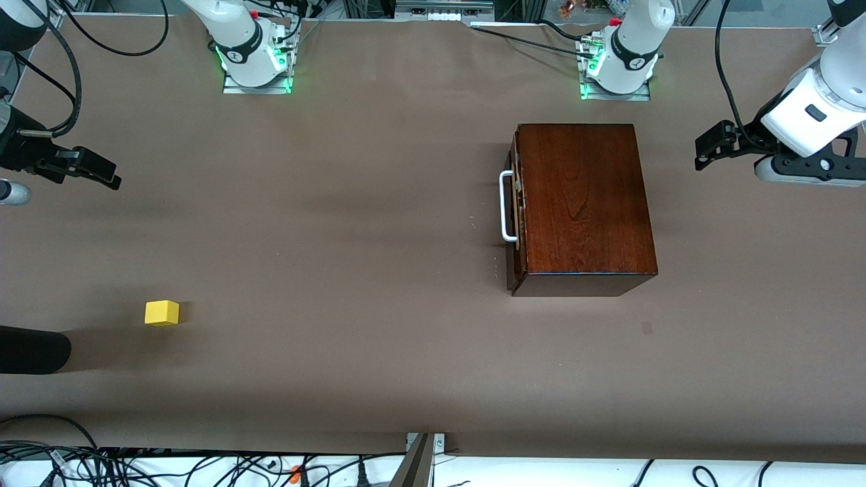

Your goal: Open drawer, take yellow block, close drawer

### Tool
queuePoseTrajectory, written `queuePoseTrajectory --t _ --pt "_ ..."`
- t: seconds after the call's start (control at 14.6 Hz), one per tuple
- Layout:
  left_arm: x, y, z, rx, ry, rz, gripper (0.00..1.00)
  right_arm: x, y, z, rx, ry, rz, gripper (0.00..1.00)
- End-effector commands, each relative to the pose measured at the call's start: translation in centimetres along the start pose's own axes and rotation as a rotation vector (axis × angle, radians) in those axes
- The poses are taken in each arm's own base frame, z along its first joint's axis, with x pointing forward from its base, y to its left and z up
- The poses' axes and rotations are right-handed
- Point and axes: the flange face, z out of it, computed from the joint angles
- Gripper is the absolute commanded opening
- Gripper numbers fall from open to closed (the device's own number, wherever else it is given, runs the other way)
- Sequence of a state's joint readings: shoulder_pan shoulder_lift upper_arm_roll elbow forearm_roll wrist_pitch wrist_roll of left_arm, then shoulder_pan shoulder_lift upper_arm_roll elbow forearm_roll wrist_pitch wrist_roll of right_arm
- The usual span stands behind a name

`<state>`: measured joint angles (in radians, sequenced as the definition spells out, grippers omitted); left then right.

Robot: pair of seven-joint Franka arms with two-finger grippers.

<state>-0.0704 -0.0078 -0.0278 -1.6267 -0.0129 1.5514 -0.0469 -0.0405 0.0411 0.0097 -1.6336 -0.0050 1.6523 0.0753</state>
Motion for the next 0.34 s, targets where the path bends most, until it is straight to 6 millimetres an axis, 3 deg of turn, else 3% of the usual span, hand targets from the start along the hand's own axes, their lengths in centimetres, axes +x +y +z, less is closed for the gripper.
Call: queuePoseTrajectory --t 0.0,0.27 --pt "-0.51 -0.19 -0.03 0.002 -0.018 -0.004 1.00 0.11 0.18 -0.67 0.000 0.012 -0.009 1.00" --pt "-0.41 -0.36 0.06 0.001 -0.020 -0.005 1.00 0.15 0.18 -0.58 0.000 0.010 -0.009 1.00"
